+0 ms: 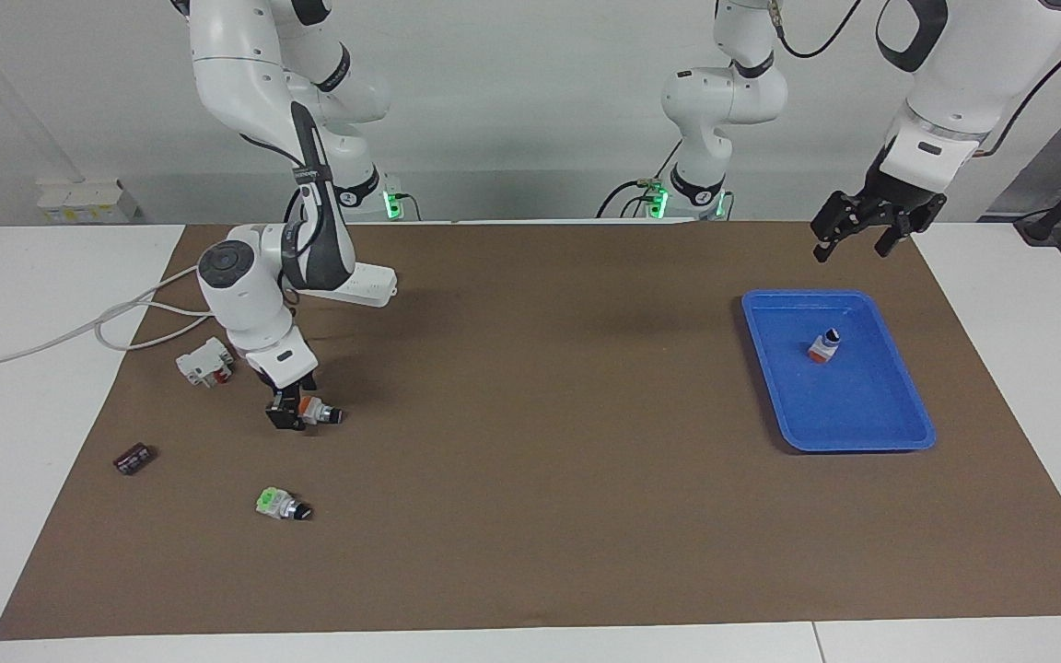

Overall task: Turn and place switch with both arms
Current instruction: 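Grasp the orange-and-white switch with the right gripper and lift it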

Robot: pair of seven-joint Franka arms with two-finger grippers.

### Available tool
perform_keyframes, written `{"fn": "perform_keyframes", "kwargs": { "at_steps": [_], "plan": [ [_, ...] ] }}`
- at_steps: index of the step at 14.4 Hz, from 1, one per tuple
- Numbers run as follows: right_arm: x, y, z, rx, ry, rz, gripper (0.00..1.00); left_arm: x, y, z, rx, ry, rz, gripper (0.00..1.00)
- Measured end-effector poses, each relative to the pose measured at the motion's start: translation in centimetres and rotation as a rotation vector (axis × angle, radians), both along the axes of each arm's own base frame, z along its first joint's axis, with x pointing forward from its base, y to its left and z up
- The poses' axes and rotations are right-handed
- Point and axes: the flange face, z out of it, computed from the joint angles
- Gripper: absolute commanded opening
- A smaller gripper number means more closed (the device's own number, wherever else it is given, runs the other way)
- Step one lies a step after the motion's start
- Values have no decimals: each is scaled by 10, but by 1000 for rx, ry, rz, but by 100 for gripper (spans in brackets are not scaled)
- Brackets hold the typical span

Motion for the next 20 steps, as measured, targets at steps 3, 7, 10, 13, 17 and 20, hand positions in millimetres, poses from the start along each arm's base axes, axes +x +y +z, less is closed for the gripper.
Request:
{"fn": "perform_keyframes", "kwargs": {
  "at_steps": [3, 7, 10, 13, 17, 20],
  "plan": [
    [-2, 0, -2, 2, -1, -2, 76, 0, 0, 0, 0, 0, 0, 100],
    [-1, 0, -2, 4, -10, -4, 65, 0, 0, 0, 0, 0, 0, 100],
    [0, 0, 0, 4, -22, -4, 40, 0, 0, 0, 0, 0, 0, 100],
    [2, 1, 2, 4, -36, -3, 0, 0, 0, 0, 0, 0, 0, 100],
    [2, 2, 2, 1, -37, 32, 0, 0, 0, 0, 0, 0, 0, 100],
    [3, 12, 4, 4, -40, 78, 0, 0, 0, 0, 0, 0, 0, 100]
  ]
}}
